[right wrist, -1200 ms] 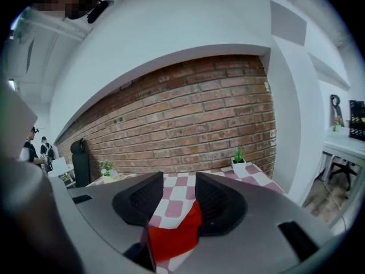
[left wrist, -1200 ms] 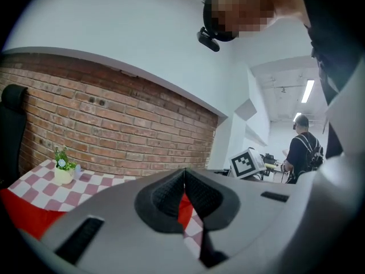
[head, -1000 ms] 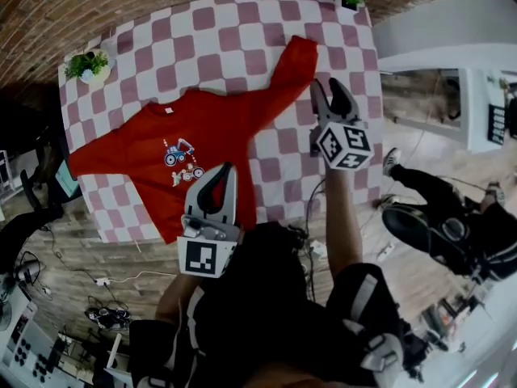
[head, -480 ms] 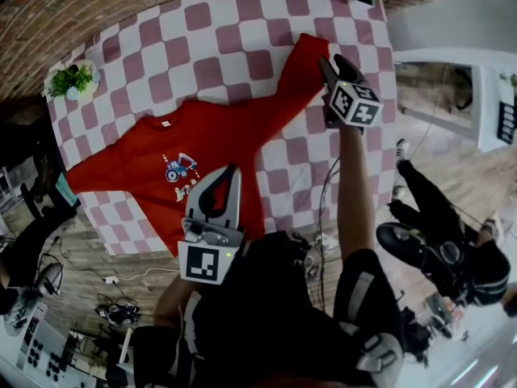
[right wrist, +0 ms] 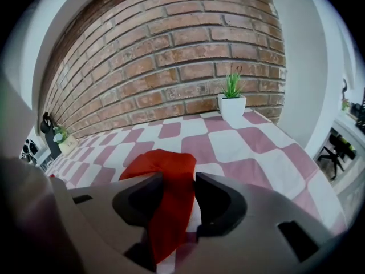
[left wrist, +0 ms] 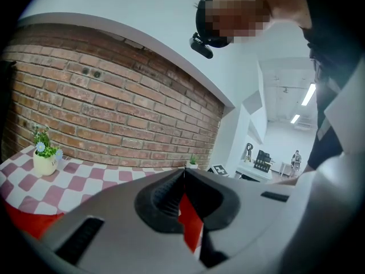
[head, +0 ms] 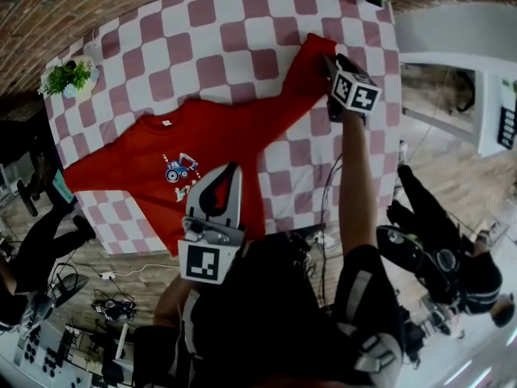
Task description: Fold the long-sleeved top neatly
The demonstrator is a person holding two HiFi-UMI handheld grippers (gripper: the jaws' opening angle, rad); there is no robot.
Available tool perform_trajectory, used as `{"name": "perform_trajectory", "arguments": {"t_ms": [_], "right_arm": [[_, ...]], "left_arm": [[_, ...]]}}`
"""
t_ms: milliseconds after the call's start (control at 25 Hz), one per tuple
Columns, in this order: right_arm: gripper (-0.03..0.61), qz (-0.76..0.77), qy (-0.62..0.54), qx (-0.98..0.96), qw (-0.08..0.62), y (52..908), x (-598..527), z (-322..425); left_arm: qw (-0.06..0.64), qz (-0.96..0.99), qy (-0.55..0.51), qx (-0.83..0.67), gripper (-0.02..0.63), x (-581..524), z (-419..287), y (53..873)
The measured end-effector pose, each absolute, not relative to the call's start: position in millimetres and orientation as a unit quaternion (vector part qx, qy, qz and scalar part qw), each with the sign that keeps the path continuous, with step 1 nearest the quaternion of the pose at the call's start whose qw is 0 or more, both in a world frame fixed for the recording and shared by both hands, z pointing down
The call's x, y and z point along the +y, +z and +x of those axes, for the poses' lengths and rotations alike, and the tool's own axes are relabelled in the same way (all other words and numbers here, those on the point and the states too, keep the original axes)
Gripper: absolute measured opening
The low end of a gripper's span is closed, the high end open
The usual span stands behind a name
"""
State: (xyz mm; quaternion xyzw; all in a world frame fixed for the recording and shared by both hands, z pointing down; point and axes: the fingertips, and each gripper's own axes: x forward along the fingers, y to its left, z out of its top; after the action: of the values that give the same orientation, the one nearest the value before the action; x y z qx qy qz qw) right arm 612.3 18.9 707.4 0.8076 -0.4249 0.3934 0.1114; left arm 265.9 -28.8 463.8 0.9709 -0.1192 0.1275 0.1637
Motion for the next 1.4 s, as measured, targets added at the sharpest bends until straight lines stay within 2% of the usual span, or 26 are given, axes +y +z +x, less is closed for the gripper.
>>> {"name": "perform_trajectory", "arguments": {"t_ms": [80, 160, 280, 640, 1400], "right_arm": [[0.16, 0.809, 0.396, -0.418, 0.121, 711.9, 21.5, 613.2], [0.083, 0.811, 0.396, -0.412, 0.128, 713.5, 24.6, 614.1], [0.051, 0.812, 0.394, -0.413, 0.124, 710.3, 25.8, 612.9], [0.041, 0.83, 0.338, -0.433, 0.093, 646.6, 26.0, 597.5], [0.041, 0.832, 0.21, -0.511, 0.038, 475.3, 45.1, 475.3]], "left_arm": [[0.164, 0.971, 0.126, -0.121, 0.008, -29.6, 265.3, 463.4], [0.163, 0.971, 0.126, -0.122, 0.008, -29.2, 263.8, 463.1], [0.161, 0.97, 0.126, -0.128, 0.008, -27.4, 260.5, 462.2], [0.15, 0.972, 0.108, -0.144, 0.008, -10.7, 243.2, 438.7], [0.1, 0.972, 0.062, -0.205, 0.008, 41.5, 163.3, 362.3]]}}
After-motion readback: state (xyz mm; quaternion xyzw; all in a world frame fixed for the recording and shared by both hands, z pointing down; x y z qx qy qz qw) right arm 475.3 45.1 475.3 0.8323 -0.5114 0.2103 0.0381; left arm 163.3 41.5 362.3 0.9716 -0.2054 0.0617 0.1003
